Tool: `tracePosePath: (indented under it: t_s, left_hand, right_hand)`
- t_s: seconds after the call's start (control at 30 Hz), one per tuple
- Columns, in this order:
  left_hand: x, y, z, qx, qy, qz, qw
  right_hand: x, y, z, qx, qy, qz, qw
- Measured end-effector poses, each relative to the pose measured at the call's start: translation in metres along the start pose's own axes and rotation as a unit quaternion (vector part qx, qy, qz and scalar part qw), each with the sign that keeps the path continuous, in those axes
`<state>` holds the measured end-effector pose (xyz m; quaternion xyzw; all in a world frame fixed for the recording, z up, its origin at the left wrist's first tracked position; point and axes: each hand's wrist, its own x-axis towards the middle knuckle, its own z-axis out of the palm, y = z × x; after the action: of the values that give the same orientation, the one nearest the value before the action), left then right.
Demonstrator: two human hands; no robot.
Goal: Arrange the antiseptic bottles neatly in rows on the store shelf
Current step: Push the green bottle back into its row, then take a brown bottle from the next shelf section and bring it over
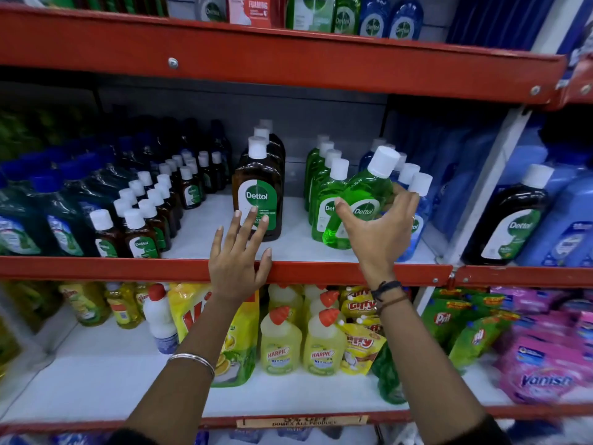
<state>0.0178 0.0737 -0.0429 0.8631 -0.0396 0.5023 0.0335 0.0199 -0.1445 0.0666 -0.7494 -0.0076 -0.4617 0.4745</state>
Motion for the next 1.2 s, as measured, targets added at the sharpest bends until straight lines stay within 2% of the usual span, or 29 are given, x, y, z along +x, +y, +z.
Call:
tracePosePath:
  t_s: [0.43, 0.83, 0.93, 1.07, 1.2]
  left_hand:
    - [0.000, 0.000, -0.001, 0.003, -0.005, -0.001, 1.000]
    - [0.000, 0.002, -0.003, -0.003, -0.027, -0.015, 1.000]
    - [0.001, 0.002, -0.004, -0.005, -0.038, -0.016, 0.999]
    - [0.000, 0.003, -0.006, -0.006, -0.041, -0.014, 0.999]
    - [0.000, 0.004, -0.006, -0.014, -0.042, -0.025, 0.999]
  right_hand:
    - [-0.008, 0.022, 0.036, -0.123, -0.079, 0.013, 0.989]
    - [-0.014, 0.031, 0.036, -0.128, -0.096, 0.025, 0.987]
    - [-0.011, 0.034, 0.013, -0.051, -0.062, 0.013, 0.997]
    - [0.014, 0.053, -0.035, 0.056, 0.044, -0.031, 0.997]
    - [0.054, 0.095, -0.084, 0.051, 0.149, -0.036, 0.987]
